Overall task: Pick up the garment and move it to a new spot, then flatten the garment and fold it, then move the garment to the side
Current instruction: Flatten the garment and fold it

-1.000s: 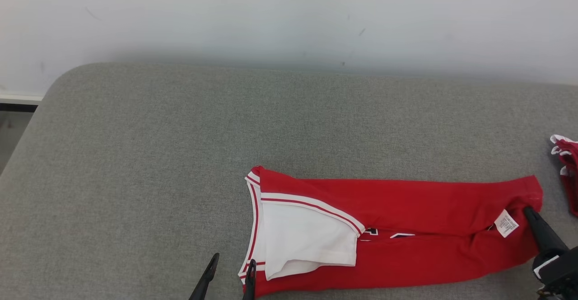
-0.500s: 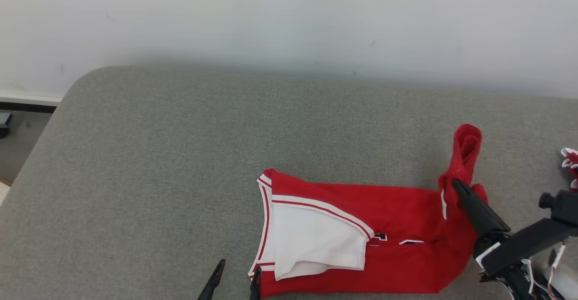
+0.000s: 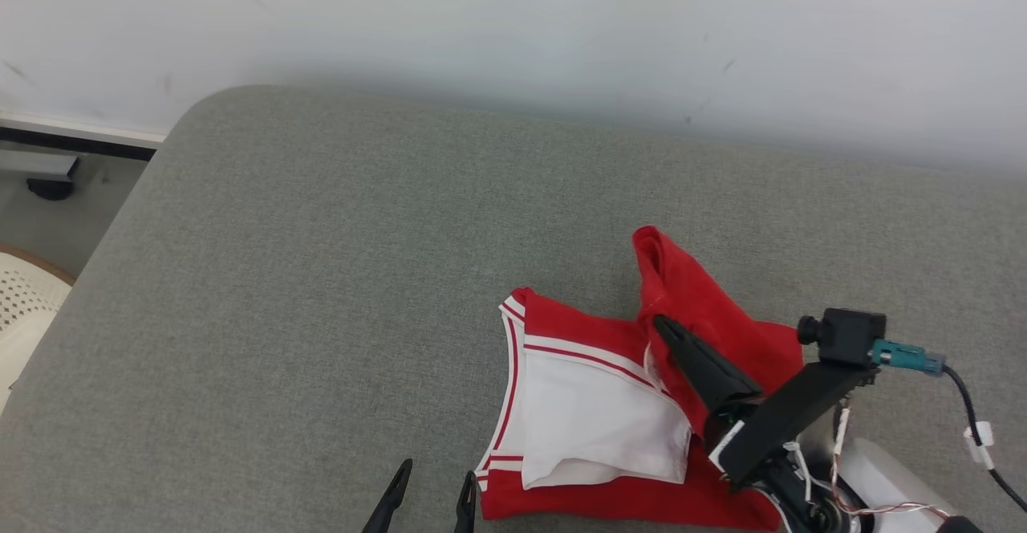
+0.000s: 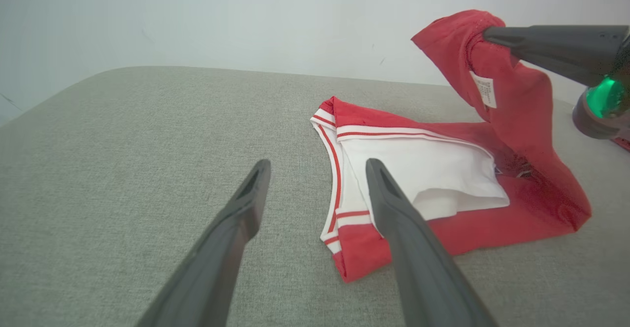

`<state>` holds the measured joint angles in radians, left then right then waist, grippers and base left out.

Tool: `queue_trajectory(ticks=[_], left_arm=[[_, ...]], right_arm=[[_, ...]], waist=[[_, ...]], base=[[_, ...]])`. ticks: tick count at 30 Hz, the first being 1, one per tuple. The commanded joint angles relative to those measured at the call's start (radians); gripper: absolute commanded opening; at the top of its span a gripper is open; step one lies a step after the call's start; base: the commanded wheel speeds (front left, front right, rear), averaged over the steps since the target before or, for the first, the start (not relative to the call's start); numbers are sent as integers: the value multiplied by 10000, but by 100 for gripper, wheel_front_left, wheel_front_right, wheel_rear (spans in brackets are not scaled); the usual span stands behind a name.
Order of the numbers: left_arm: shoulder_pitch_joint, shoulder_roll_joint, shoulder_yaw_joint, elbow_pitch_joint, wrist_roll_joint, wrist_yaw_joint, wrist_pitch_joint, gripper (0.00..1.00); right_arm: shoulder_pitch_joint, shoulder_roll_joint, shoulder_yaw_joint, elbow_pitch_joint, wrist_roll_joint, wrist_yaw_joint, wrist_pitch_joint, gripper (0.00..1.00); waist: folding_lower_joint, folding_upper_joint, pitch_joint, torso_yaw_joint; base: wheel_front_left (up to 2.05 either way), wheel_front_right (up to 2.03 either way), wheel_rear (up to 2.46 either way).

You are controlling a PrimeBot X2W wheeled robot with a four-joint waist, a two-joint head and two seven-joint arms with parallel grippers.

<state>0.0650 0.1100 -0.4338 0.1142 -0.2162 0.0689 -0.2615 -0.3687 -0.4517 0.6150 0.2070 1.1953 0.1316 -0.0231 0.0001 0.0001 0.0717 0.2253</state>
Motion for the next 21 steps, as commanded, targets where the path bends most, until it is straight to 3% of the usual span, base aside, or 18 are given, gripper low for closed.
queue_trajectory(ticks=[1,8,19,20,21], left_arm=[[-111,-66,-17,80,-4,-53,-47,100],[-196,-129,-12,182,-36,-128,-47,100],[-176,-202,12,217,-40,-133,-47,100],[-168,-210,24,207,-40,-134,-47,100],[-171,-218,35,206,-39,-130,-47,100]], right_arm=[[-265,497,219,176,-236,-25,252,0],[-609,1333,666,770,-570,-25,780,0],[-650,1885,1009,1489,-801,-25,1315,0],[-656,1924,1022,1506,-833,-25,1332,9],[-658,1961,1003,1531,-820,-25,1307,55]], waist=[[-1,-1,115,263],[-1,-1,219,627],[-1,-1,329,903],[-1,-1,337,899],[-1,-1,341,886]], base=[[0,0,0],[0,0,0],[0,0,0],[0,0,0],[0,0,0]])
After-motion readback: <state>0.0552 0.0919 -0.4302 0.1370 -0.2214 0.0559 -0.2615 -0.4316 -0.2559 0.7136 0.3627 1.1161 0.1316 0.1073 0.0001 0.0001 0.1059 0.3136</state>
